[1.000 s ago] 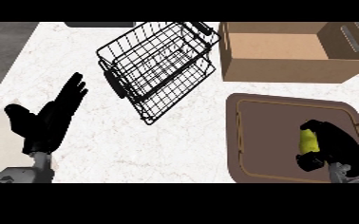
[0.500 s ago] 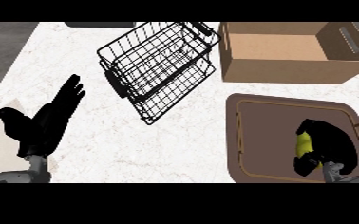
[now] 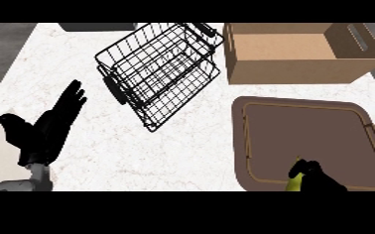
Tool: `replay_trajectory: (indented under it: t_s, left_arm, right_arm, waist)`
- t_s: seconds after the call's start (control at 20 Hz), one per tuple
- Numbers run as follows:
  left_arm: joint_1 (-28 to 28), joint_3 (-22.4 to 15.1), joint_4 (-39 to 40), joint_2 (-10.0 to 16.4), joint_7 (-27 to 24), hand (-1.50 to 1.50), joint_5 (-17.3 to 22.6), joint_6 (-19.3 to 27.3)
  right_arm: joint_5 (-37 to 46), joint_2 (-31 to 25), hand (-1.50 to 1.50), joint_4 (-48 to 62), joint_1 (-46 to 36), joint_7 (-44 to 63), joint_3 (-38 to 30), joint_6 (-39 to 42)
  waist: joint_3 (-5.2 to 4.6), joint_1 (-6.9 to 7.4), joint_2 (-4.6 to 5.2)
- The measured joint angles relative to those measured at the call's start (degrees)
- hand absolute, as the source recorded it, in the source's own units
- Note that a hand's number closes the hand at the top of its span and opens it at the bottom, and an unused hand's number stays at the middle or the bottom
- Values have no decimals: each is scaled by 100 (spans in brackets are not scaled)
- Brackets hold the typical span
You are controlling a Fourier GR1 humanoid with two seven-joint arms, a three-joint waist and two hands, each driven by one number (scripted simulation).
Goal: Pick the pear from the tray and place it in the tiered basket
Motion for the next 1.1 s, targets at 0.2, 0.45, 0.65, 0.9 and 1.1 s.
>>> replay_trajectory:
  t_s: [0.2, 0.45, 0.65, 0.9, 1.1]
  left_arm:
    - [62, 59, 82, 9, -103, 0, 2, -36]
    - [19, -4, -28, -16, -4, 0, -46, -23]
    - [-68, -8, 11, -60, 26, 0, -89, -35]
    - [-122, -77, -72, -116, 99, 0, -163, -55]
    - [-219, -92, -25, -130, 99, 0, -157, -120]
  right_arm:
    - [867, 283, 150, -836, 59, 10, 384, -526]
    - [1867, 789, 150, -1754, -201, -15, 1023, -738]
    - [2597, 1360, 150, -2140, -566, 73, 1772, -397]
    - [2663, 1184, 150, -2094, -1364, 294, 2005, 94]
    - [2184, 1327, 150, -1866, -2134, 423, 1870, 291]
  waist:
    - [9, -27, -22]
    - [13, 31, -15]
    - [12, 90, 14]
    - [9, 194, 49]
    - [3, 289, 78]
